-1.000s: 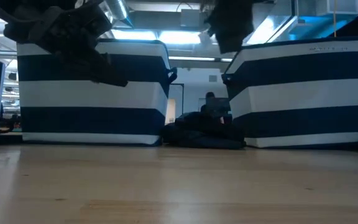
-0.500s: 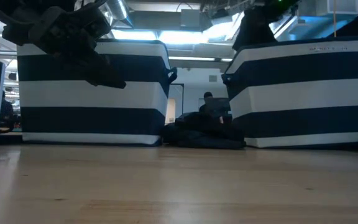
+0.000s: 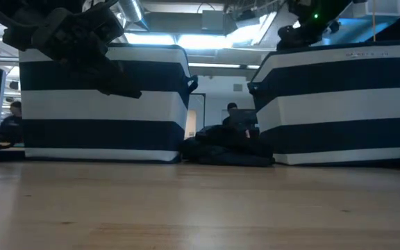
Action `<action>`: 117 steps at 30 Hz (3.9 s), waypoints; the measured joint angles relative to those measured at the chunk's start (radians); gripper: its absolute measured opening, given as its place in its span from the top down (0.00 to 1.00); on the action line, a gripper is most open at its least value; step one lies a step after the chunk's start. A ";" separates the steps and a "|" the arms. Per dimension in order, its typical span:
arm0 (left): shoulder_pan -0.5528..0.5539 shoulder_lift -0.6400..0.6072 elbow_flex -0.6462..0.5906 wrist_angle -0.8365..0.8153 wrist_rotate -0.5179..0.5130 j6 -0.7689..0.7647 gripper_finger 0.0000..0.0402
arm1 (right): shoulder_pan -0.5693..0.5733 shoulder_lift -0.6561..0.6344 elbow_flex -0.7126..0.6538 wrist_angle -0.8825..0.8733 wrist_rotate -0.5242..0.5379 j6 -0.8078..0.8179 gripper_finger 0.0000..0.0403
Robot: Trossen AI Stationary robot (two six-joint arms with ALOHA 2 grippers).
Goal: Sort clothes
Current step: Put the black shorts into the right blue bin, then put the black underwear into the right blue bin
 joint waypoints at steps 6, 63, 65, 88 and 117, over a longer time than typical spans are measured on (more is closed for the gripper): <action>0.000 0.000 0.000 0.000 0.000 -0.014 0.50 | -0.050 0.009 0.000 -0.073 -0.095 0.090 0.69; 0.000 0.001 0.000 -0.027 0.000 -0.040 0.50 | 0.368 0.607 0.291 -0.093 -0.464 -0.096 0.34; 0.000 0.001 0.000 -0.031 0.000 -0.040 0.50 | 0.368 0.640 0.291 -0.079 -0.462 -0.139 0.34; 0.000 0.001 0.000 -0.037 0.000 -0.045 0.50 | 0.170 0.843 0.291 -0.011 -0.572 -0.174 0.34; 0.000 0.001 0.000 -0.040 0.000 -0.047 0.50 | 0.288 0.791 0.291 -0.038 -0.495 -0.177 0.92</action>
